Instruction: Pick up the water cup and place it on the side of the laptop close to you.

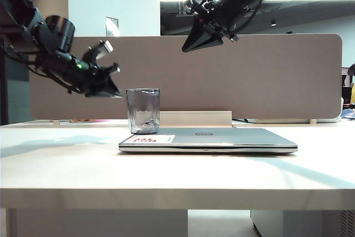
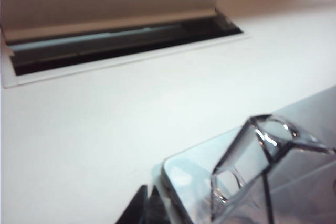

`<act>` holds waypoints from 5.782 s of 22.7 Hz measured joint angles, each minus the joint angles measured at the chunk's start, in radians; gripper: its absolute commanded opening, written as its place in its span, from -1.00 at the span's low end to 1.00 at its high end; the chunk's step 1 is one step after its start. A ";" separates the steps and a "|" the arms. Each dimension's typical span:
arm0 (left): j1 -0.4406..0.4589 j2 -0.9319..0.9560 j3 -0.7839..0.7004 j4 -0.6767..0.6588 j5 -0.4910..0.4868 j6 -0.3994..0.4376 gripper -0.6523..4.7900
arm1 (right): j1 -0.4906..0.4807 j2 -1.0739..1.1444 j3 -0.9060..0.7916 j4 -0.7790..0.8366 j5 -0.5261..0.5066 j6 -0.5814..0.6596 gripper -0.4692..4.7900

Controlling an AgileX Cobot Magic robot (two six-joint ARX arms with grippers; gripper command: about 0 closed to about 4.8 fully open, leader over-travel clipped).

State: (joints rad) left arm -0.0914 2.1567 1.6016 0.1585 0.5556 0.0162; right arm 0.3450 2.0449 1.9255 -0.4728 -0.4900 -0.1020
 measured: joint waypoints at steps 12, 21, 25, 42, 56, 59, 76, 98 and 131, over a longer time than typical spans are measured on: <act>-0.079 0.045 0.008 -0.055 -0.002 0.036 -0.78 | 0.000 0.000 0.000 0.020 0.011 0.000 -0.83; -0.151 0.045 0.008 -0.054 -0.005 0.059 -0.78 | -0.004 0.000 0.000 0.017 0.049 0.000 -0.83; -0.157 0.043 0.008 -0.076 -0.101 0.059 -0.78 | -0.006 0.000 0.000 0.017 0.049 0.000 -0.83; -0.121 -0.001 0.015 -0.014 -0.038 0.084 -0.78 | -0.018 0.000 0.000 -0.008 0.085 0.000 -0.83; -0.098 -0.072 0.015 -0.349 -0.113 0.070 -0.78 | -0.035 0.032 -0.008 0.021 0.134 -0.031 -0.83; -0.096 -0.121 0.015 -0.405 -0.113 0.070 -0.78 | -0.059 0.073 -0.008 0.032 0.122 -0.030 -0.83; -0.230 -0.282 0.020 -0.694 -0.102 0.112 -0.78 | -0.077 0.241 -0.008 0.169 0.044 0.042 -0.83; -0.234 -0.232 0.020 -0.633 -0.333 0.145 -0.78 | 0.009 0.243 -0.008 0.046 0.044 0.050 -0.83; -0.224 -0.355 0.020 -0.773 -0.439 0.283 -0.78 | -0.006 0.312 -0.008 0.354 0.015 0.056 -0.23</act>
State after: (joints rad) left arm -0.3157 1.8015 1.6215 -0.6144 0.1162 0.2993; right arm 0.3389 2.3569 1.9175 -0.1192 -0.4751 -0.0463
